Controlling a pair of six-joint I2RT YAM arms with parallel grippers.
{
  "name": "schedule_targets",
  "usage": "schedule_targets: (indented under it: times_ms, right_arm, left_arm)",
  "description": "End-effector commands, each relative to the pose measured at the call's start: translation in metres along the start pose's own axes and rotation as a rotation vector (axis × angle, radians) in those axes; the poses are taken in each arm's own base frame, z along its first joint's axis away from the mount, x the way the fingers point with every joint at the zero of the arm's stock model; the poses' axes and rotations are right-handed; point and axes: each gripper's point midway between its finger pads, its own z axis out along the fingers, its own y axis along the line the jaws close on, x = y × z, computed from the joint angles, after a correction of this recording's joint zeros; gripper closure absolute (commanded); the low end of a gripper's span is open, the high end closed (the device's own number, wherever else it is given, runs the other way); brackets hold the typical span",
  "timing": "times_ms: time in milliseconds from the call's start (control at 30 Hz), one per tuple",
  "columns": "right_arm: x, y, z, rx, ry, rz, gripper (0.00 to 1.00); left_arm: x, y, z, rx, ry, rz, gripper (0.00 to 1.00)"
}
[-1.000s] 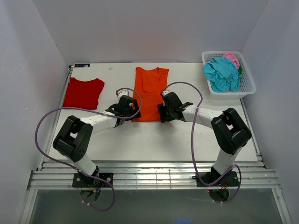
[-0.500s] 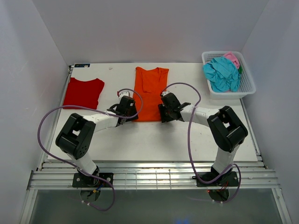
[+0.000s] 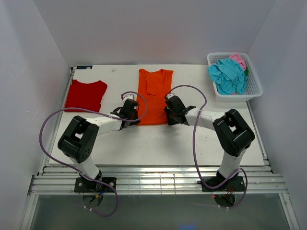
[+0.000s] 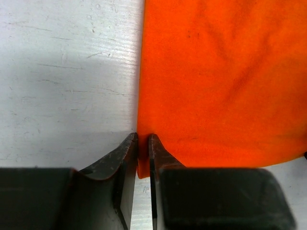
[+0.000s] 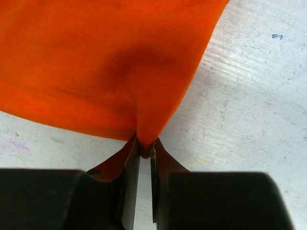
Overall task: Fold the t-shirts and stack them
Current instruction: Grab one side of the 2/3 rectangular tshirt with both arms
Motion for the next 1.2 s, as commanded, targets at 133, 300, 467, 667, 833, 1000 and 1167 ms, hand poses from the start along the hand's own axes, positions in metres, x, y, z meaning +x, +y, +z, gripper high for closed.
schedule_targets:
  times_ms: [133,300,467,667,833,1000,1167]
  right_arm:
    - [0.022,-0.012,-0.012,0.04,0.046,-0.022,0.87]
    - [0.036,-0.006,-0.023,0.043,0.053,-0.037,0.88]
    - [0.061,0.003,-0.04,0.055,0.072,-0.071,0.89]
    - [0.085,0.016,-0.065,0.045,0.054,-0.063,0.89]
    - [0.115,0.027,-0.087,0.064,0.061,-0.081,0.89]
    - [0.13,0.042,-0.11,0.064,0.046,-0.074,0.89]
    - [0.127,0.055,-0.136,0.085,0.01,-0.094,0.89]
  left_arm:
    - [0.012,-0.001,-0.012,0.004,0.023,0.021,0.9]
    - [0.032,-0.001,-0.031,-0.01,0.019,0.046,1.0]
    - [0.056,-0.003,-0.053,0.001,0.028,0.03,1.0]
    - [0.09,0.005,-0.076,0.005,0.048,0.008,1.0]
    - [0.115,0.011,-0.091,-0.002,0.074,0.003,1.0]
    - [0.137,0.019,-0.114,-0.029,0.087,-0.009,1.0]
    - [0.125,0.006,-0.147,0.002,0.038,-0.046,1.0]
